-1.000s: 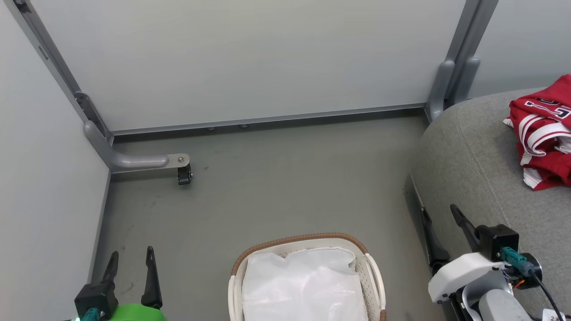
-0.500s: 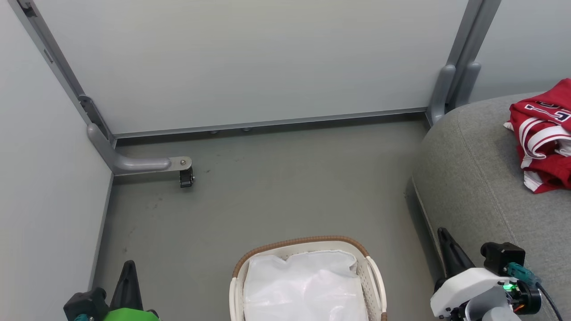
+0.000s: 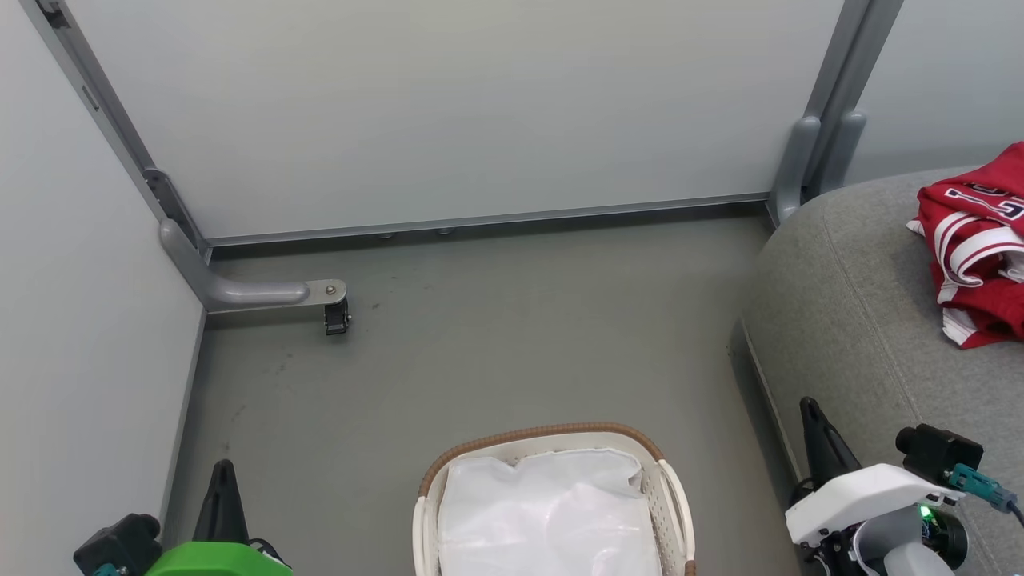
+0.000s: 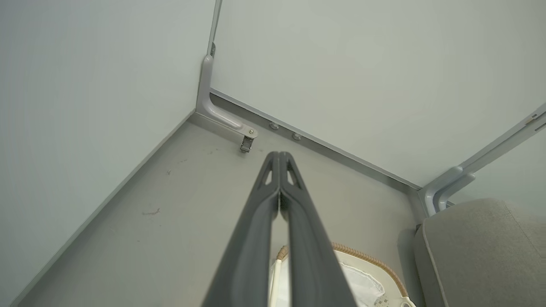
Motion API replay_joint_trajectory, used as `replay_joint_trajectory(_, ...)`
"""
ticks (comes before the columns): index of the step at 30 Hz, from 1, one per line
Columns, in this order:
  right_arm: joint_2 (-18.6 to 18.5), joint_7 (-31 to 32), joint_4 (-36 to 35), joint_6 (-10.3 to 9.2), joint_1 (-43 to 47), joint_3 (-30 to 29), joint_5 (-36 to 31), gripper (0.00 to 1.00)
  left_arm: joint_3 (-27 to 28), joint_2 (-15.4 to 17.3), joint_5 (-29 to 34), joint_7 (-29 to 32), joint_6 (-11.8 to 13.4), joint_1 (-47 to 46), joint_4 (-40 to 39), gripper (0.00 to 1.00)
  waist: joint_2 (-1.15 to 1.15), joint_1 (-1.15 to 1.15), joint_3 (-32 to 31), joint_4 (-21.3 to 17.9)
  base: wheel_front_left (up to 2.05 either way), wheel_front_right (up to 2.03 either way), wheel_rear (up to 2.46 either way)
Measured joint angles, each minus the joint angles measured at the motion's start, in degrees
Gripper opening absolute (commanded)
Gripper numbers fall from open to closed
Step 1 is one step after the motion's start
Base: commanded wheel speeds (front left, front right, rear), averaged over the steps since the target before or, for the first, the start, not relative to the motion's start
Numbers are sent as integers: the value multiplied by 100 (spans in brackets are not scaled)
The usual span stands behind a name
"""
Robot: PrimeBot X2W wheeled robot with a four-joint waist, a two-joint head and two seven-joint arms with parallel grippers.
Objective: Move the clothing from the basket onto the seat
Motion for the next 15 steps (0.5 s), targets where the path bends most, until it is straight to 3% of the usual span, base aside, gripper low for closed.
replay_joint_trajectory(15, -1, 337, -201, 0, 1, -112, 1288, 0, 48, 1, -1322, 328, -23, -140, -148, 0, 0, 0, 7, 28, 0, 0, 0)
